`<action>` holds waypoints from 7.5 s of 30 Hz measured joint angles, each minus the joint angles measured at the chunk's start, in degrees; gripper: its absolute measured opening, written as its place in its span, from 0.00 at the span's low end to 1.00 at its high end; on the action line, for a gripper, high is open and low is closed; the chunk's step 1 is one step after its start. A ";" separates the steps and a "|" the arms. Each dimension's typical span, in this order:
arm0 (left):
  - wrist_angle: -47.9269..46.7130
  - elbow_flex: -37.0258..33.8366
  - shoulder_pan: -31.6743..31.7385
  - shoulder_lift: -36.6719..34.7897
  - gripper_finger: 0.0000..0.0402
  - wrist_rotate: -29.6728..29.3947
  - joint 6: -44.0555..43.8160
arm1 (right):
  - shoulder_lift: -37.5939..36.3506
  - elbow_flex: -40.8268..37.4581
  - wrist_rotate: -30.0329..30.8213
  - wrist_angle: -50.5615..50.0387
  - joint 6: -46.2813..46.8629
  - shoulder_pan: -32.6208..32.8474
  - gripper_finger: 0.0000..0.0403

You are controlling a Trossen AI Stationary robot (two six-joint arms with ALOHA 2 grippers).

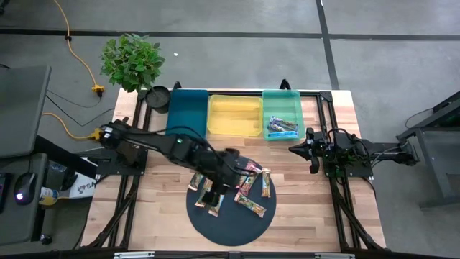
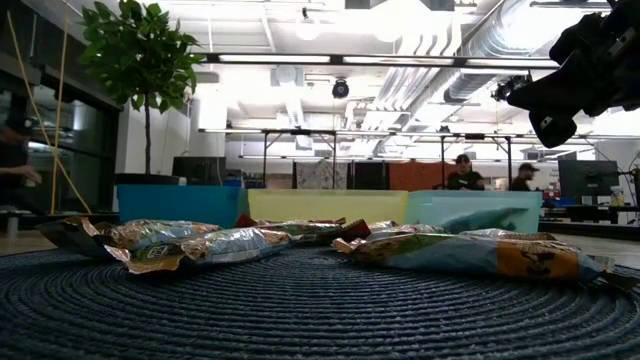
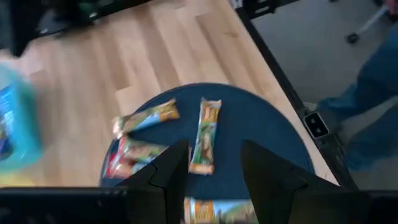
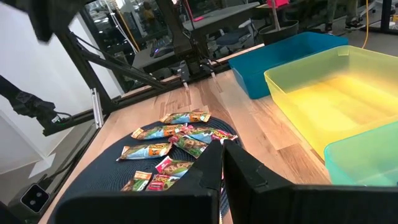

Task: Pick and place Granola Bars by type
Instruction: Put the yellow granola bar into the yellow bin

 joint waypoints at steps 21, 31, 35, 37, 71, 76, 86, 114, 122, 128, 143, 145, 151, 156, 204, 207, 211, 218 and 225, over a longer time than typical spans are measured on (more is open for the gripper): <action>14.85 -7.39 3.47 6.83 0.36 12.42 17.57 | 0.61 0.00 0.00 -0.30 0.00 -0.02 0.00; 5.83 3.26 1.76 17.49 0.36 6.54 24.12 | 1.29 0.05 0.00 -1.01 0.00 -0.02 0.00; 2.41 3.30 0.64 20.19 0.36 1.53 24.95 | 2.11 0.06 0.06 -0.86 0.00 -0.02 0.00; 5.28 3.94 0.09 21.90 0.36 0.53 25.35 | 2.81 -0.01 0.08 -0.51 0.00 -0.02 0.00; 10.02 3.38 -2.03 28.10 0.72 1.83 15.37 | 5.60 -0.02 0.00 -0.83 0.00 -0.01 0.00; 9.57 3.38 -1.72 31.88 0.73 0.79 11.89 | 5.47 -0.02 0.00 -0.91 0.00 -0.02 0.00; 12.09 3.48 -1.64 33.39 0.73 -3.00 10.55 | 6.39 0.02 0.00 -0.74 0.00 -0.02 0.00; 11.09 3.62 1.36 35.06 0.49 7.26 8.55 | 6.34 0.02 0.00 -0.80 0.00 0.00 0.00; 10.76 3.56 1.79 35.10 0.41 8.54 7.77 | 6.34 0.02 0.00 -0.82 0.00 -0.01 0.00; 10.71 3.52 1.77 35.10 0.38 8.63 7.73 | 6.34 0.02 0.00 -0.82 0.00 -0.02 0.00; 10.83 4.09 1.73 34.77 0.31 8.41 7.68 | 6.34 0.02 0.00 -0.82 0.00 -0.02 0.00; 10.77 4.65 1.69 34.77 0.31 8.47 7.62 | 6.32 0.02 -0.01 -0.82 0.00 -0.01 0.00; 10.40 7.09 1.68 34.77 0.31 8.43 7.69 | 6.32 0.02 0.00 -0.82 0.00 0.00 0.00; 10.02 7.95 1.71 34.58 0.31 8.41 7.81 | 6.32 0.00 0.00 -0.82 0.00 -0.02 0.00; 15.61 8.04 26.58 3.69 0.12 39.81 3.56 | 6.34 -0.02 0.00 -0.76 0.00 -0.02 0.00; 14.43 8.06 26.99 0.47 0.12 39.95 4.85 | 6.30 -0.02 0.00 -0.78 0.00 -0.02 0.00; 11.45 8.07 27.70 -3.25 0.12 39.05 6.47 | 6.32 -0.02 0.00 -0.80 0.00 -0.01 0.00; 7.25 8.06 29.96 -8.58 0.12 33.81 8.27 | 6.32 -0.02 0.00 -0.78 0.00 -0.01 0.00; 6.10 8.06 32.26 -12.98 0.12 25.24 8.65 | 6.32 -0.02 0.00 -0.80 0.00 -0.02 0.00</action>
